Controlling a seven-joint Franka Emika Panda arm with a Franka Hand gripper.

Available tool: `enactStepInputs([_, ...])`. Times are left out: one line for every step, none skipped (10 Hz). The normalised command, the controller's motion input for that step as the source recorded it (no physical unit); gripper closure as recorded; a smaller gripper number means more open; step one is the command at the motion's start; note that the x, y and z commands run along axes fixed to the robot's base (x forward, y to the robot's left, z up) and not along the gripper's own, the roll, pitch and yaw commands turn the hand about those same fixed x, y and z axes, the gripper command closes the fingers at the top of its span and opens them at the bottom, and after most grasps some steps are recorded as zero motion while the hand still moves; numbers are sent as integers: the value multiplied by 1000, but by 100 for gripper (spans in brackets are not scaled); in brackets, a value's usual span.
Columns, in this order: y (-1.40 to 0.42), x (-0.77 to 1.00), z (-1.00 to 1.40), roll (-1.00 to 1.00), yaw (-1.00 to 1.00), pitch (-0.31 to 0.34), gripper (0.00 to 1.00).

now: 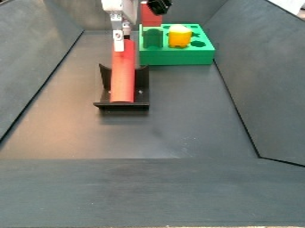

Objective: Pick up the oval object. Move up. Place the oval object on the fixture. Regrasp the oval object. Move to above the board. Insert the oval object.
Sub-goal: Regrasp the oval object.

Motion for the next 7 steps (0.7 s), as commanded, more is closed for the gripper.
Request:
enactStepInputs([-10,78,2,-44,63,205,0])
enactStepInputs([-10,78,2,-44,63,205,0])
enactStepInputs([-10,78,2,-44,63,205,0])
enactStepInputs([-10,78,2,-44,63,205,0])
enactStepInputs([-10,78,2,-44,63,205,0])
enactStepInputs([-10,78,2,-44,63,205,0])
enactStepInputs([-10,78,2,-44,63,205,0])
